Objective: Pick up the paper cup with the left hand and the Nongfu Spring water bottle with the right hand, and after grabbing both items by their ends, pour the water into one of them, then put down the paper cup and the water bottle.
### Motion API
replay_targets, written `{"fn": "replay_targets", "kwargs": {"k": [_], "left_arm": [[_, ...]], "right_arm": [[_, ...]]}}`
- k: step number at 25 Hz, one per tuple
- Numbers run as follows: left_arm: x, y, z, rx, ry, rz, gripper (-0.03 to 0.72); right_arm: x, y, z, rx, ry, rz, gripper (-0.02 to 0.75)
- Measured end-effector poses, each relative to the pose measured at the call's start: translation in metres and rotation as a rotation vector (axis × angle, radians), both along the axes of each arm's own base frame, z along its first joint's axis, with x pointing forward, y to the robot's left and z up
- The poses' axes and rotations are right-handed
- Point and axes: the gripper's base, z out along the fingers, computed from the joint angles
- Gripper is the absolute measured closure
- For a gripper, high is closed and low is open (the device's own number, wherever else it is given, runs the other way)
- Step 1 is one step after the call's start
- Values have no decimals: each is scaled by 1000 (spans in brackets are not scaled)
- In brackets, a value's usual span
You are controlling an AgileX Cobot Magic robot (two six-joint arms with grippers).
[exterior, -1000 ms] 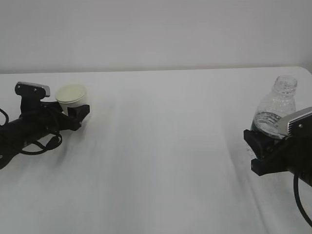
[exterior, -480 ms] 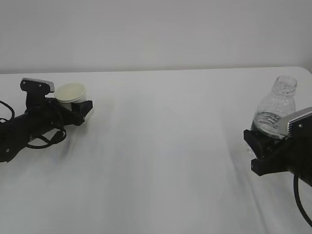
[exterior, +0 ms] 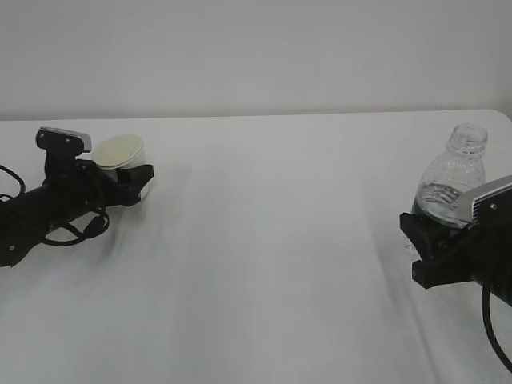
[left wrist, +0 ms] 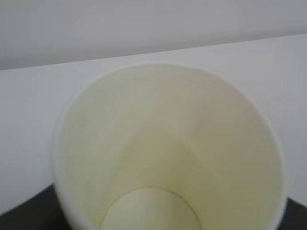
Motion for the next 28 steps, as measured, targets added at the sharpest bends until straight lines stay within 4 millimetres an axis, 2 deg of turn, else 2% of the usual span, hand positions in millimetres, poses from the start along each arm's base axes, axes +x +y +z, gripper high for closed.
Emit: {"fn": "replay_targets", "kwargs": {"k": [7,17,24,28], "left_arm": [[-7,-11,3,-2,26,-149,188],[-14,-24,44,28,3,-335,189],[-25,-32,61,17,21,-472,190],[-31,-44,72,-2,-2,-546,190]], "right_arm": [[0,0,0,0,0,0,318],[0,0,0,0,0,0,318],[0,0,0,0,0,2,318],[0,0,0,-1,0,6,318]]}}
